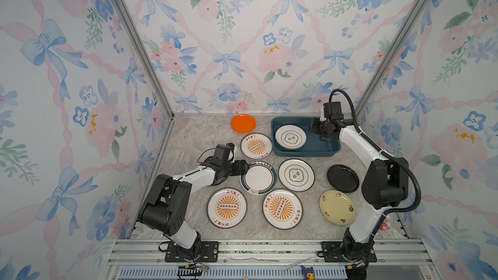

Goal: Place the plates into the plastic bin on the countertop
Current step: Pick up the plate from the center of the table.

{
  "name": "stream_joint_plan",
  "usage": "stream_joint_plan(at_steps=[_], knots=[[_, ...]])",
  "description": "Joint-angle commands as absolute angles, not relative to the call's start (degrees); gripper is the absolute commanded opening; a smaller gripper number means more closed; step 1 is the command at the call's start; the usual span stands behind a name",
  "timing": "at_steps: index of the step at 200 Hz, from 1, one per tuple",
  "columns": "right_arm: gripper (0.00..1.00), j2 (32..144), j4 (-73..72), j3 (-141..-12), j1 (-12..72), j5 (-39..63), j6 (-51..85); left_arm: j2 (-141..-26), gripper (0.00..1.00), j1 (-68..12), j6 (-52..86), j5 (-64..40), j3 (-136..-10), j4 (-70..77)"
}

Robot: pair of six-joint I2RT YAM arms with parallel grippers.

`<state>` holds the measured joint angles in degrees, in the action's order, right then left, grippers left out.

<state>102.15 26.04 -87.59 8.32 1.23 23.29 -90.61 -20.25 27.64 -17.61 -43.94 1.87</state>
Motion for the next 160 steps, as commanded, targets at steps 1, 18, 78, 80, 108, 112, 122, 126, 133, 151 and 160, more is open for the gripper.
stream_joint_plan(at_steps=[1,18,78,80,108,112,122,126,133,151,160], knots=[[0.58,96.84,23.41,-80.8,8.17,3.3,23.33,-91.08,0.76,-20.56,26.39,-18.45,-45.02,1.58],[0.58,91.64,21.88,-76.11,7.91,4.42,23.61,-91.14,0.7,-20.51,26.19,-18.7,-44.69,1.74],[0.58,78.2,18.35,-62.11,7.47,9.17,24.81,-92.5,0.55,-20.56,27.09,-21.4,-42.54,5.28],[0.58,77.8,18.41,-61.78,7.51,9.15,24.86,-92.58,0.54,-20.57,27.14,-21.43,-42.54,5.45],[0.59,73.59,18.87,-58.71,7.63,9.32,25.17,-93.03,0.51,-20.54,27.29,-21.88,-39.82,6.45],[0.59,73.15,18.96,-58.44,7.6,9.39,25.25,-93.11,0.51,-20.55,27.25,-21.97,-39.69,6.54],[0.59,72.08,19.14,-57.78,7.72,9.6,25.48,-93.33,0.5,-20.51,27.16,-21.97,-39.47,6.67],[0.59,71.65,19.2,-57.48,7.72,9.58,25.54,-93.38,0.5,-20.51,27.16,-22.01,-39.33,6.75],[0.59,71.06,19.36,-57.19,7.73,9.61,25.56,-93.51,0.5,-20.56,27.15,-22.12,-39.23,6.89],[0.59,69.74,19.59,-56.36,7.91,9.63,25.74,-93.81,0.47,-20.53,27.23,-23.0,-38.62,7.75],[0.59,69.24,19.68,-55.94,7.92,9.65,25.81,-94.0,0.44,-20.56,27.37,-23.47,-38.27,8.36]])
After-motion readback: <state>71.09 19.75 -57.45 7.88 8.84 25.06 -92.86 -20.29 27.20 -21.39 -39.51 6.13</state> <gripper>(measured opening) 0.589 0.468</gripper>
